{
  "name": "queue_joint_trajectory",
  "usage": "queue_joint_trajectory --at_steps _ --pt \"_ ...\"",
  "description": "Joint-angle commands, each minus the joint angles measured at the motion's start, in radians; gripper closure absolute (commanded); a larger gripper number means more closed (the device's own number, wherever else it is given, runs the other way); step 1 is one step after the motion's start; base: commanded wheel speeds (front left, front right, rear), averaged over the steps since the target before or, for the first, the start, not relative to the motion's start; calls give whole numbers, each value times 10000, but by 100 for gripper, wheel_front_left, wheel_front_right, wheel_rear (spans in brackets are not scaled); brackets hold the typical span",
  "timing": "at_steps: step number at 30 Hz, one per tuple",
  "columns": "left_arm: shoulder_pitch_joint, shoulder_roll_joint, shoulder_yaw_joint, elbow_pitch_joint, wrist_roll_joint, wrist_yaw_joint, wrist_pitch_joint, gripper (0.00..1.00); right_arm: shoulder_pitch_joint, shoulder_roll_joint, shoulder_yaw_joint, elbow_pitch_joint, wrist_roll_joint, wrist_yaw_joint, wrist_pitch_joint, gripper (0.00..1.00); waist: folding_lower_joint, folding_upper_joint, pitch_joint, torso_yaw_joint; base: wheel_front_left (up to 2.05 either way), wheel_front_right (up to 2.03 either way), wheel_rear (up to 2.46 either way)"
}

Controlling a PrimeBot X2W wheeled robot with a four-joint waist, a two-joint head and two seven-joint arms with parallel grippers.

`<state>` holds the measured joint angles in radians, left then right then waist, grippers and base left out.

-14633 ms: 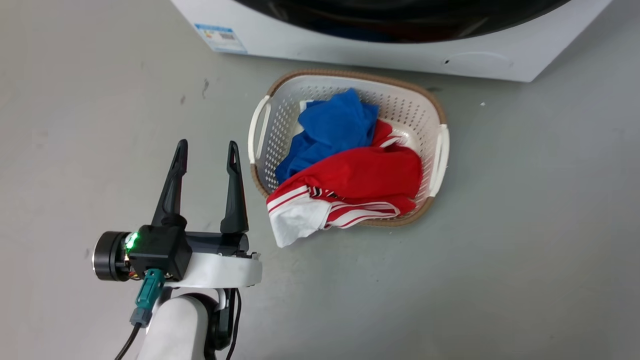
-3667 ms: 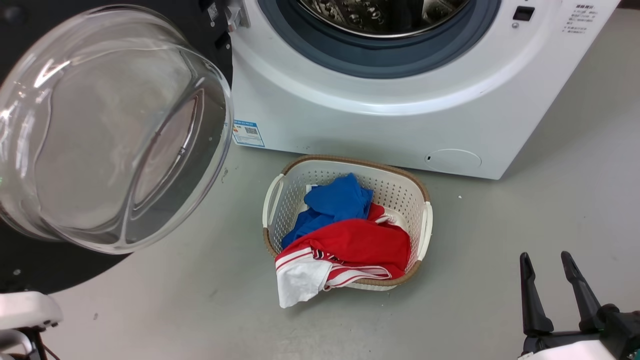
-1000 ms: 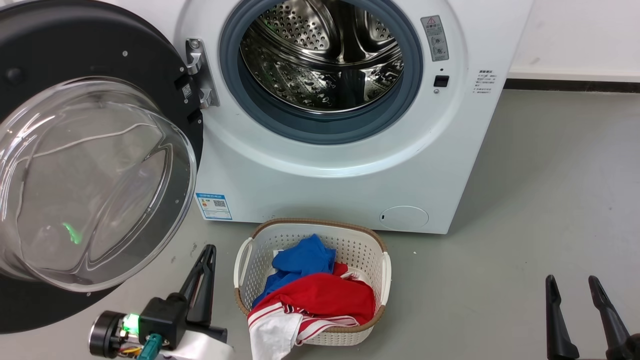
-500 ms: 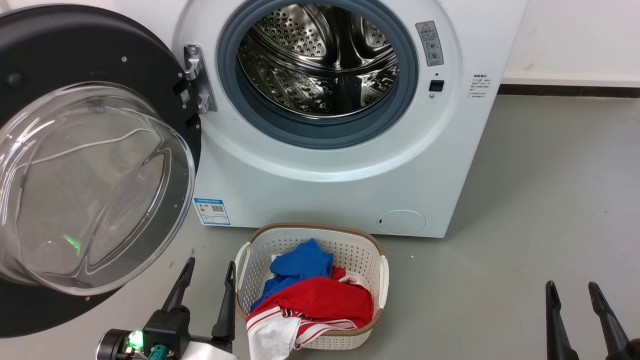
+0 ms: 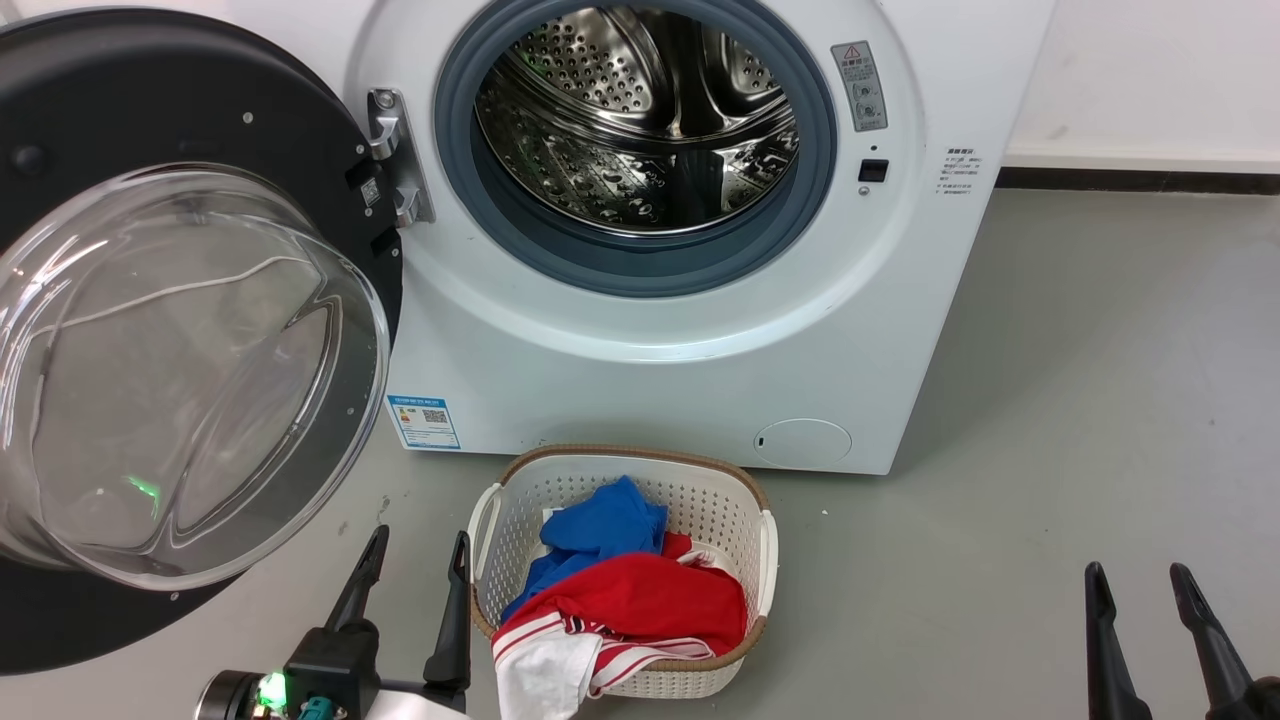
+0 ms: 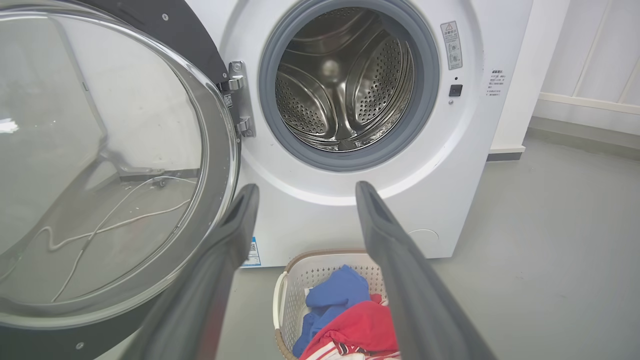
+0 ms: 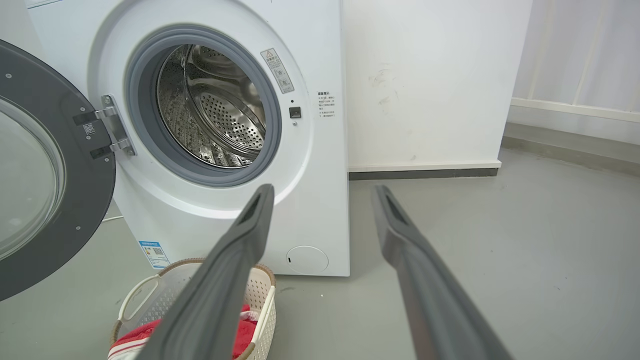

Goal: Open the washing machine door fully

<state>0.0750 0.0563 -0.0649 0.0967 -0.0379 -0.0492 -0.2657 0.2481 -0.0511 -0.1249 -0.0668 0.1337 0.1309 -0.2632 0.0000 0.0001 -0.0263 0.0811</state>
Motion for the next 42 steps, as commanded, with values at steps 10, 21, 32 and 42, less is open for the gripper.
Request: queue_joint_trajectory --at_steps 10,21,32,42 --pt "141 -11 67 529 -627 -26 145 100 -87 -4 89 543 598 0 127 100 0 -1 13 -21 0 0 0" --pt "-176 -18 331 668 -2897 -145 697 100 -628 -102 209 928 2836 0 582 100 0 -1 38 -92 0 0 0" --pt "-448 -23 561 788 -4890 -253 1175 100 -1092 -163 294 1258 4773 0 997 100 0 -1 63 -163 0 0 0" --pt "-668 -28 746 885 -6489 -341 1568 100 -1467 -200 344 1523 6319 0 1342 100 0 -1 86 -228 0 0 0"
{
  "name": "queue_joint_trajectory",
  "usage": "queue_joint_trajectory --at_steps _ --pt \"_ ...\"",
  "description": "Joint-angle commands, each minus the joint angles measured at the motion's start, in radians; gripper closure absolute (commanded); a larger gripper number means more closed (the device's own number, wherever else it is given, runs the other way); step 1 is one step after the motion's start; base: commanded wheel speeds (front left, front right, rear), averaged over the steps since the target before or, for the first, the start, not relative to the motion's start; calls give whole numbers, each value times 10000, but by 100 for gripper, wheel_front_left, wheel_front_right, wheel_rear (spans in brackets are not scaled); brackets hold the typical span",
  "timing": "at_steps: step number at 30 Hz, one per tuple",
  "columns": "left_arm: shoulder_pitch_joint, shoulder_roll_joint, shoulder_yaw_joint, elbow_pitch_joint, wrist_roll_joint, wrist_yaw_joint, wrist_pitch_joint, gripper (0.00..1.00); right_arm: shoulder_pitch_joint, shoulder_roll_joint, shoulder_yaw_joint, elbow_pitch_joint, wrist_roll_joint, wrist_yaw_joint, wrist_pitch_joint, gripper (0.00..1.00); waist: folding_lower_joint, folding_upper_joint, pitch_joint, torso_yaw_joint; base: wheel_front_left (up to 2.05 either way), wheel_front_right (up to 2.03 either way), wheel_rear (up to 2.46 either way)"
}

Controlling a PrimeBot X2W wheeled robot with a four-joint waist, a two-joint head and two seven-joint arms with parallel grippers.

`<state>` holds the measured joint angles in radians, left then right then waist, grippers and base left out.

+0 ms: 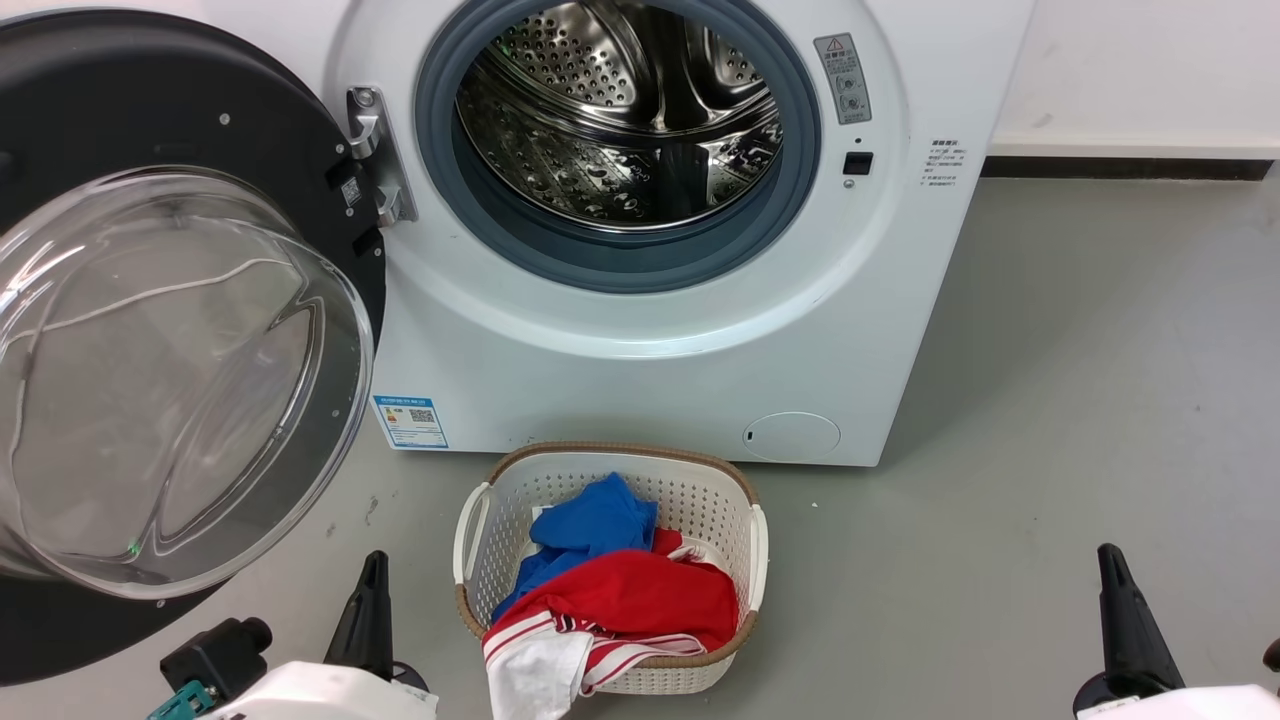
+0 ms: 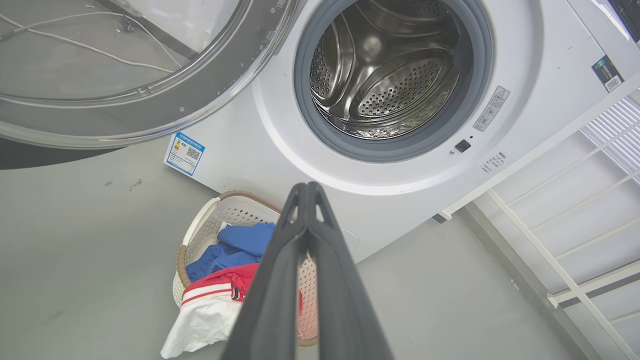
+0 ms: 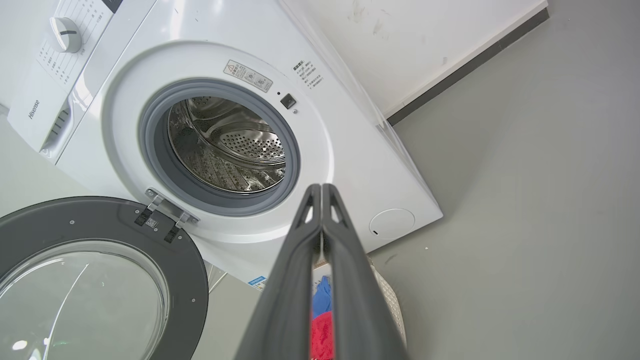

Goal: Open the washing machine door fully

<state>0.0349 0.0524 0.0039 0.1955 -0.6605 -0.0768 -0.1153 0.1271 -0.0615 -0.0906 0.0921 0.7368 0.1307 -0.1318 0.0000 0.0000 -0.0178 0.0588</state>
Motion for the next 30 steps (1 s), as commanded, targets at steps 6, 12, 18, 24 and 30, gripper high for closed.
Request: queue_joint_trajectory --at_steps 6,12,18,24,30 --pt "-388 7 162 -48 -1152 -120 276 100 -463 -111 22 84 1132 1 231 100 0 0 15 -43 0 0 0" --pt "-508 4 258 6 -1981 -155 481 100 -660 -122 38 222 1929 1 424 100 0 0 29 -82 0 0 0" --pt "-627 2 362 64 -2895 -204 704 100 -881 -129 52 382 2791 1 631 100 0 0 45 -127 0 0 0" --pt "-731 0 449 110 -3623 -243 877 100 -1044 -132 59 501 3475 2 803 100 0 0 59 -166 0 0 0" --pt "-818 -3 531 155 -4314 -289 1053 100 -1209 -133 61 622 4130 2 975 100 0 0 73 -205 0 0 0"
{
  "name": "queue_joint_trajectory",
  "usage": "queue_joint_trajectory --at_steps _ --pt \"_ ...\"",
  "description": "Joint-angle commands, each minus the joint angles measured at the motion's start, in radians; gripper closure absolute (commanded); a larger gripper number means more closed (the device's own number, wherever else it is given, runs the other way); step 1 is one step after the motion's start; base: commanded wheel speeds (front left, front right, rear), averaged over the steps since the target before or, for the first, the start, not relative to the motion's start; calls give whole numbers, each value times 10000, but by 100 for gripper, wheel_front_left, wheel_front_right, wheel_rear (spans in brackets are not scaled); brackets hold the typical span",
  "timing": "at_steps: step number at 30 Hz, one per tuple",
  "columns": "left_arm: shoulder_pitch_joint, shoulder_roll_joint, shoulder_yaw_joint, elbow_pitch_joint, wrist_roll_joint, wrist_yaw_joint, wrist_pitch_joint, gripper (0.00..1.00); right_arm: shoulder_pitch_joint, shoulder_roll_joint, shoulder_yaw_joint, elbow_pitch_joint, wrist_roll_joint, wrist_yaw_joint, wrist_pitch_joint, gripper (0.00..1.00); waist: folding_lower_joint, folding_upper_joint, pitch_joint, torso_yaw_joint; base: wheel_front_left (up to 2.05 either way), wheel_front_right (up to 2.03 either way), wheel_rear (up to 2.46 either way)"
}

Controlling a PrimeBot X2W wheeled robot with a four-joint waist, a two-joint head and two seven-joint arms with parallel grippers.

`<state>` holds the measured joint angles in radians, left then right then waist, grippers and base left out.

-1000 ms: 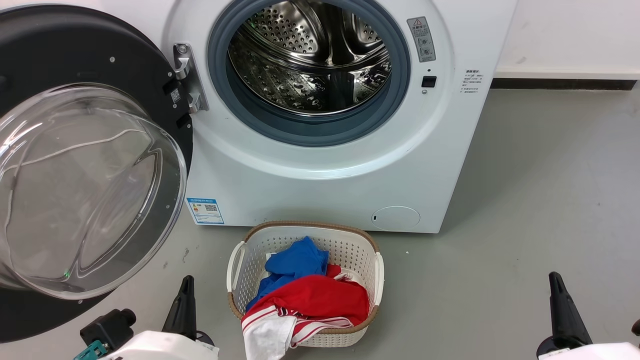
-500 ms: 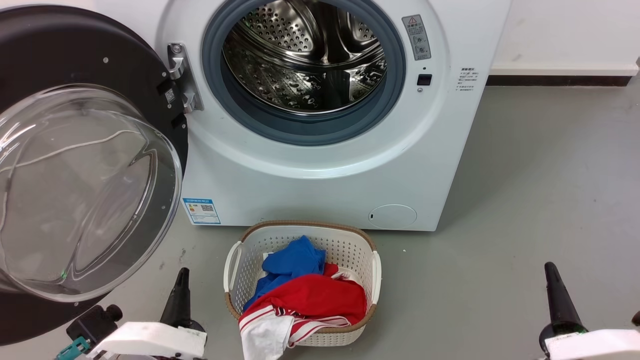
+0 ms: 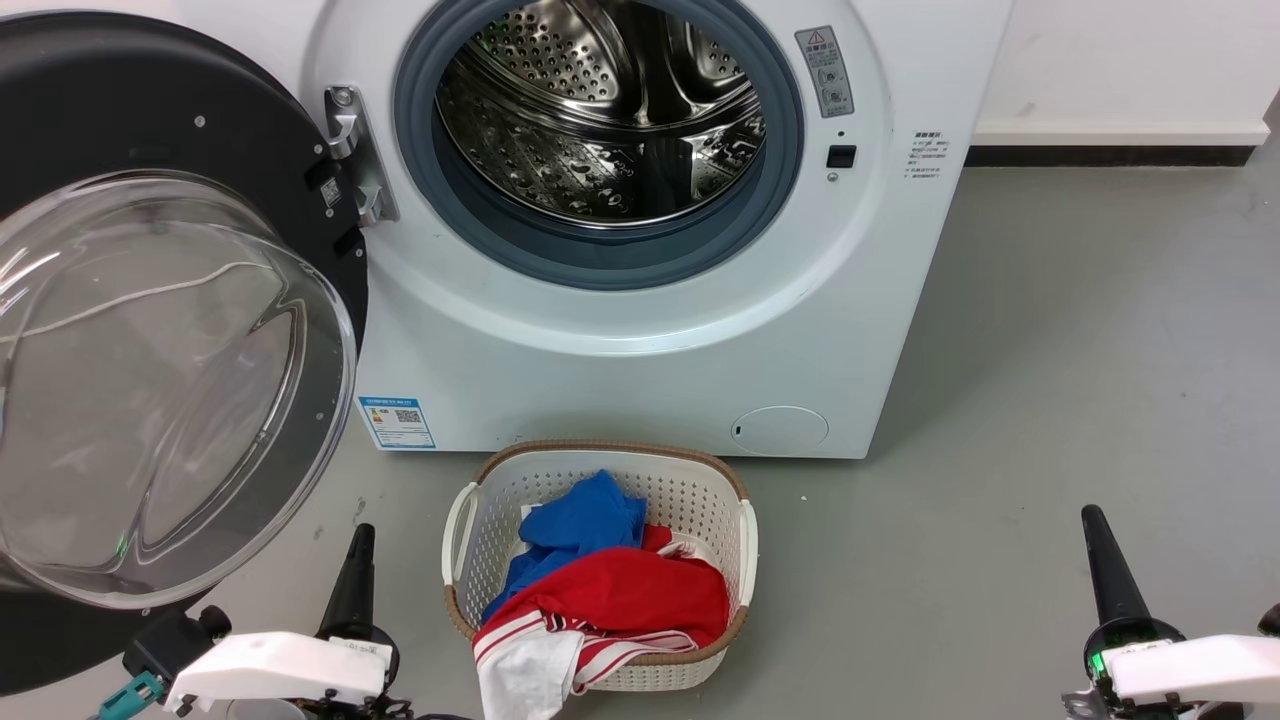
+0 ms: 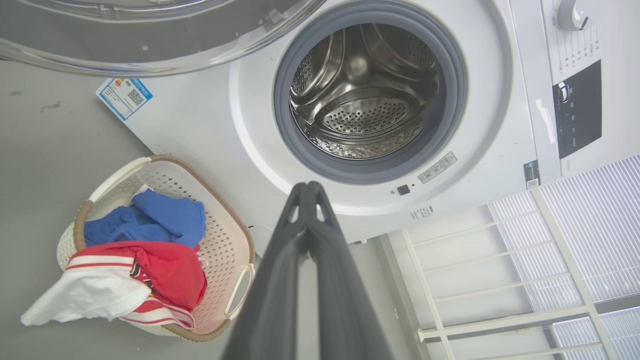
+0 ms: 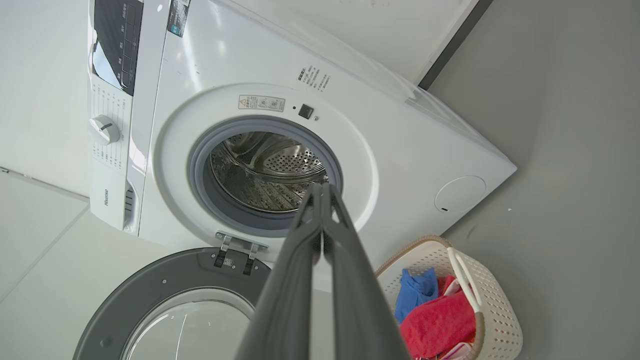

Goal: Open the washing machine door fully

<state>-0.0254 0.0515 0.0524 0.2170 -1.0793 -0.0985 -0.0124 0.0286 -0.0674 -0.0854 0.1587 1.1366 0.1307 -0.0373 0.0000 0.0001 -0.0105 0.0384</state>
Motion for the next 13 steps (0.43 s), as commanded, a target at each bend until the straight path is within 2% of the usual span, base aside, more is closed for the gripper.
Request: queue_joint_trajectory --at_steps 1,13 --pt "-233 6 59 -52 -236 -80 47 100 -248 -73 10 -25 235 2 52 100 0 -1 2 -7 0 0 0" --pt "-410 2 203 32 -1505 -148 358 100 -558 -66 7 194 1421 2 371 100 0 -1 30 -84 0 0 0"
